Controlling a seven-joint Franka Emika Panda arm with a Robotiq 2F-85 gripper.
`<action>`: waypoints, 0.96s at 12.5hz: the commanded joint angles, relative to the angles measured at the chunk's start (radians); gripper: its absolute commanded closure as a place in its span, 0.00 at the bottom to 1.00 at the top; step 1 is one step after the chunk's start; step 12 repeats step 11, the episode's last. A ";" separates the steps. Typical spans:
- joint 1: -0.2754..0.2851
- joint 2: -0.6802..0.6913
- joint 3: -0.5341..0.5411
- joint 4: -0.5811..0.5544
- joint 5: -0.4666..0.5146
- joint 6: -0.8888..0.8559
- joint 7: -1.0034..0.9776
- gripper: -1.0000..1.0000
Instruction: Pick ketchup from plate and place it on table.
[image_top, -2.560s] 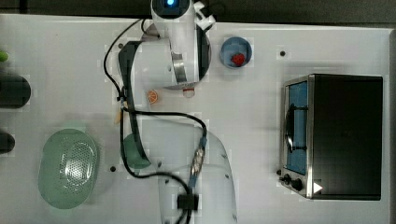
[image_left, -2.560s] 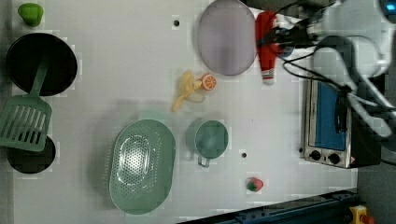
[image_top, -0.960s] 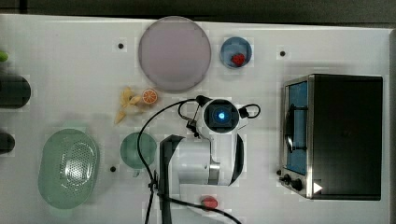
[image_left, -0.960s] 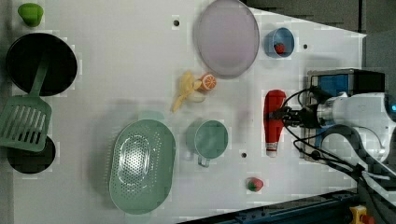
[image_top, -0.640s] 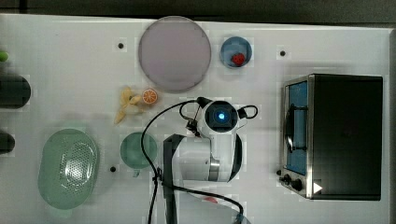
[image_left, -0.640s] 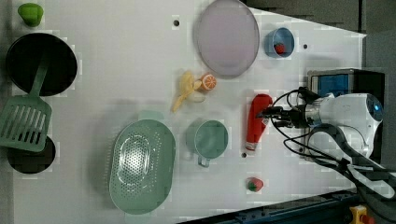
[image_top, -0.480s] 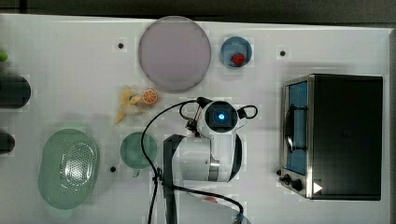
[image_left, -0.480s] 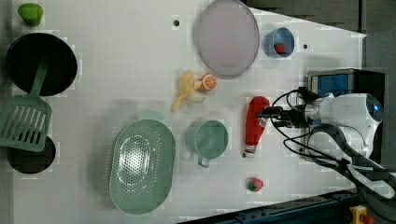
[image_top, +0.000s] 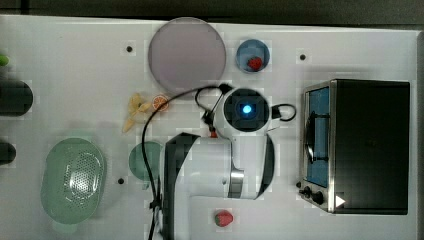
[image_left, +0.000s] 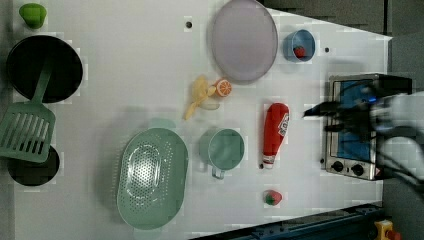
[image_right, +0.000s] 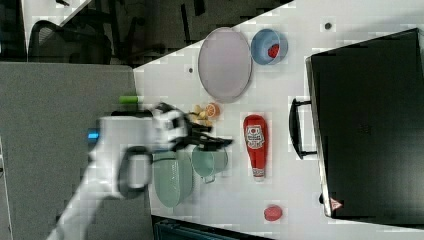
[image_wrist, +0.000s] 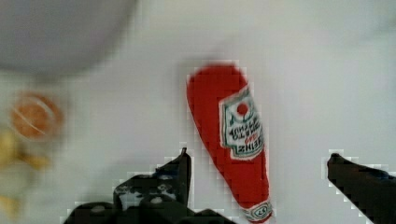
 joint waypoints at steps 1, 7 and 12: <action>-0.003 -0.145 0.000 0.174 -0.005 -0.153 0.270 0.00; -0.002 -0.184 0.001 0.402 -0.004 -0.586 0.370 0.00; -0.002 -0.180 0.002 0.439 -0.004 -0.587 0.370 0.00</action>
